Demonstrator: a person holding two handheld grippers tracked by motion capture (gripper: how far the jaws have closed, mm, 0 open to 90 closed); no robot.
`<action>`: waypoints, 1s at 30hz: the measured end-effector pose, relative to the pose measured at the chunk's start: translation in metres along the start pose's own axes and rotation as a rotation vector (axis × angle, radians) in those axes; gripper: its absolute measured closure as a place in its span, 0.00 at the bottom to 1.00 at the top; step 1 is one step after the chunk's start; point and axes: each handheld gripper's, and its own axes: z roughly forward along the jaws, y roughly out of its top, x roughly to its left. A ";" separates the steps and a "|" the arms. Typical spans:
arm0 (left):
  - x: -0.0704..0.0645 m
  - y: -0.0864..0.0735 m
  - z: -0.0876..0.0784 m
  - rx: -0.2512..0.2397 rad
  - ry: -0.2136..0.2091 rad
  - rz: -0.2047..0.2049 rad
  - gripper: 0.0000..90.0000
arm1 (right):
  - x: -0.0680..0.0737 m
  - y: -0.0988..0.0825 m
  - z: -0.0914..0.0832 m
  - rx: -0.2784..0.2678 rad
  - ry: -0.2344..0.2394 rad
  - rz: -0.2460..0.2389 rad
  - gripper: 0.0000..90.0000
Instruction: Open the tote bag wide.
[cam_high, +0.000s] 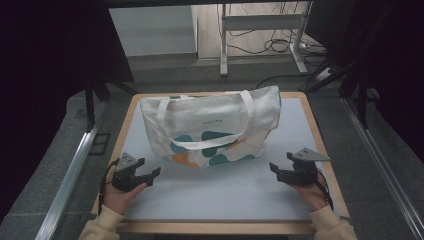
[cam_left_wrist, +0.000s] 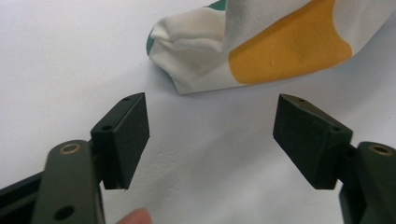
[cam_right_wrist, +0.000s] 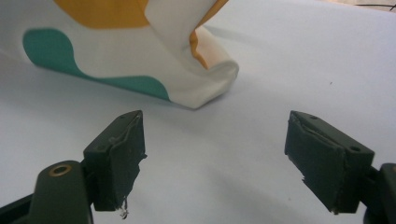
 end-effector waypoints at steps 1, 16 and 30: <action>0.001 0.000 0.000 0.002 -0.011 -0.003 0.31 | 0.000 0.000 0.000 0.000 0.000 0.000 0.22; 0.006 0.001 -0.008 -0.014 -0.011 -0.037 0.34 | 0.002 0.004 -0.001 0.005 0.004 -0.017 0.23; 0.006 0.007 -0.010 -0.025 0.010 -0.033 0.29 | 0.004 0.013 -0.009 -0.024 0.010 -0.024 0.24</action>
